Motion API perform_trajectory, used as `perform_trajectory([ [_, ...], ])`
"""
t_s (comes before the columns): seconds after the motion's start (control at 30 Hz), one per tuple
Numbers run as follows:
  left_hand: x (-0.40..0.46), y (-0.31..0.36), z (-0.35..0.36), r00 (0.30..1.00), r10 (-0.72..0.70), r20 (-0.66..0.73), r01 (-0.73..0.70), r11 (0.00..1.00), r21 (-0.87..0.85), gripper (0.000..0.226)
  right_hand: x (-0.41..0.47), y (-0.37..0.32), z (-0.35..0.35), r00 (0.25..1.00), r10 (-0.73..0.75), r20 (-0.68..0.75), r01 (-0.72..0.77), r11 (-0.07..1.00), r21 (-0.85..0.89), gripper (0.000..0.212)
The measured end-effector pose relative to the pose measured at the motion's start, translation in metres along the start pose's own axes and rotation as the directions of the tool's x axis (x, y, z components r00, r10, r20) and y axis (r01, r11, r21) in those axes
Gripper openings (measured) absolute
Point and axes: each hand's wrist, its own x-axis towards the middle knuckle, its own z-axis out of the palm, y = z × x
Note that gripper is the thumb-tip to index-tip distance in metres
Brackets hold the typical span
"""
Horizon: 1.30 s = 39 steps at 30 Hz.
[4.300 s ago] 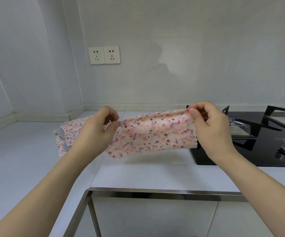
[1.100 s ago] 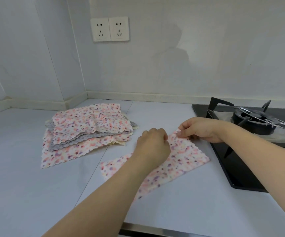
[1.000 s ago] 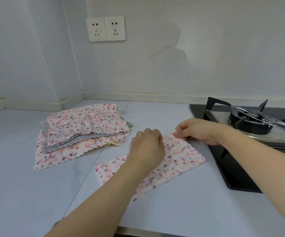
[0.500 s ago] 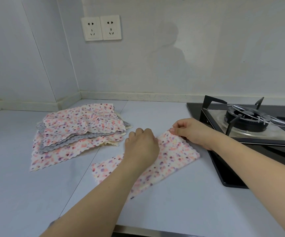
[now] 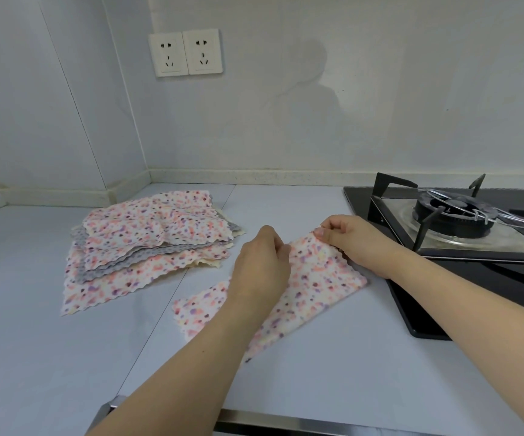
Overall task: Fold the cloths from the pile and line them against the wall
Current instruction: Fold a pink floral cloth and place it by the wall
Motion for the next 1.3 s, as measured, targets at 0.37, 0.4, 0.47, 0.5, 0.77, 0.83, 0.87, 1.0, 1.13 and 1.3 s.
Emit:
perform_trajectory([
  [0.37,0.002,-0.002,0.011,0.998,0.061,0.015,-0.060,0.872,0.487,0.023,-0.006,-0.008,0.021,0.970,-0.239,-0.045,0.085,0.508,-0.857,0.029],
  [0.4,0.001,-0.002,0.011,0.998,0.055,0.010,-0.052,0.857,0.512,0.024,-0.006,-0.009,0.023,0.965,-0.262,-0.006,0.102,0.398,-0.912,0.025],
  [0.47,0.001,-0.002,0.011,0.999,0.037,0.000,-0.031,0.824,0.566,0.027,-0.008,-0.013,0.025,0.959,-0.277,0.057,0.121,0.221,-0.968,0.019],
  [0.5,0.001,-0.002,0.012,1.000,0.031,-0.001,-0.024,0.810,0.585,0.029,-0.009,-0.015,0.025,0.960,-0.271,0.064,0.118,0.187,-0.975,0.019],
  [0.77,0.000,-0.001,0.010,0.999,0.005,0.032,-0.023,0.815,0.579,0.029,-0.036,-0.015,0.043,0.975,-0.217,-0.048,0.118,0.686,-0.718,0.039],
  [0.83,0.001,0.001,0.009,0.998,0.003,0.057,-0.036,0.810,0.585,0.026,-0.045,-0.009,0.048,0.993,-0.096,0.066,0.111,0.625,-0.772,0.047],
  [0.87,0.001,0.001,0.008,0.997,0.004,0.071,-0.045,0.809,0.586,0.025,-0.048,-0.008,0.046,0.995,-0.043,0.094,0.100,0.619,-0.779,0.051],
  [1.0,0.002,-0.011,-0.008,0.981,0.073,0.179,-0.174,0.733,0.658,0.024,-0.048,-0.010,0.039,0.983,0.088,0.163,0.082,0.584,-0.808,0.054],
  [1.13,-0.007,-0.035,-0.040,0.942,0.190,0.275,-0.333,0.617,0.713,0.021,-0.048,-0.014,0.039,0.977,0.120,0.177,0.081,0.561,-0.824,0.054],
  [1.3,-0.027,-0.057,-0.079,0.944,0.180,0.275,-0.318,0.710,0.628,0.030,-0.047,-0.021,0.036,0.961,0.193,0.197,0.075,0.503,-0.861,0.055],
])
